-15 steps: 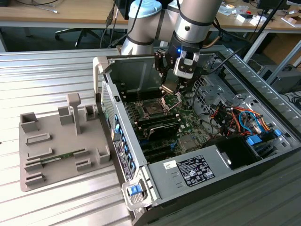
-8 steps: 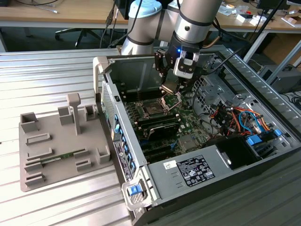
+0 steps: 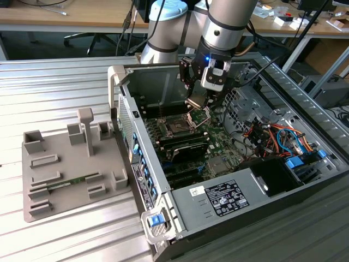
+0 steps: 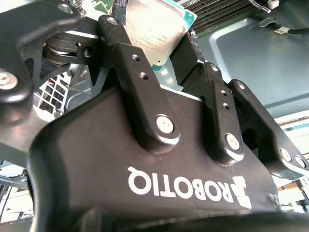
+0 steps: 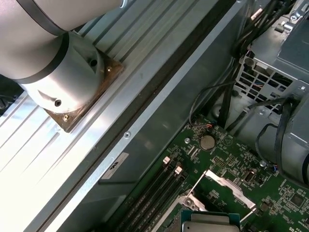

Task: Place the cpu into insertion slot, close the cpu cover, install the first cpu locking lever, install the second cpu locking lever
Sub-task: 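Place the cpu into insertion slot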

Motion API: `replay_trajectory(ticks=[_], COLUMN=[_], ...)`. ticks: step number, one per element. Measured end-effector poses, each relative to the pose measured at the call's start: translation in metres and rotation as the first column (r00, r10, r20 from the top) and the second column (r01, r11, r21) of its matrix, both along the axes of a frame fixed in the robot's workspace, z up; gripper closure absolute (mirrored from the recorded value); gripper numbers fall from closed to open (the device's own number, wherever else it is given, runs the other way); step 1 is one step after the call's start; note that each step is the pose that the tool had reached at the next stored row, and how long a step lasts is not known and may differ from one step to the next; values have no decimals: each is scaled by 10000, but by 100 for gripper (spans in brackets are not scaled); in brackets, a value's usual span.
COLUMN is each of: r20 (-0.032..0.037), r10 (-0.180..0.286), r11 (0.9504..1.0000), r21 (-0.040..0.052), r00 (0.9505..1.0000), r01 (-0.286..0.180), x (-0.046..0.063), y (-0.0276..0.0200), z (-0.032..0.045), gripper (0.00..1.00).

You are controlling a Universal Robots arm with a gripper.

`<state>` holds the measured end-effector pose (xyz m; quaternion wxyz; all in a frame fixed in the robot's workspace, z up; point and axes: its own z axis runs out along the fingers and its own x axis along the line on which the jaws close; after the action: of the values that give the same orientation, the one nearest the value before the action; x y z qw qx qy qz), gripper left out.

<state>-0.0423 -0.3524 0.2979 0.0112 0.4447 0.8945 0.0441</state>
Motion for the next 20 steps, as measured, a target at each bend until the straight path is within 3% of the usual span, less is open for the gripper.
replay_trajectory(ticks=[20], r20=[0], r10=[-159], r11=[9999], r21=[0], r00=[9999], r01=[159], x=[0], y=[0], z=[-5], gripper=[46])
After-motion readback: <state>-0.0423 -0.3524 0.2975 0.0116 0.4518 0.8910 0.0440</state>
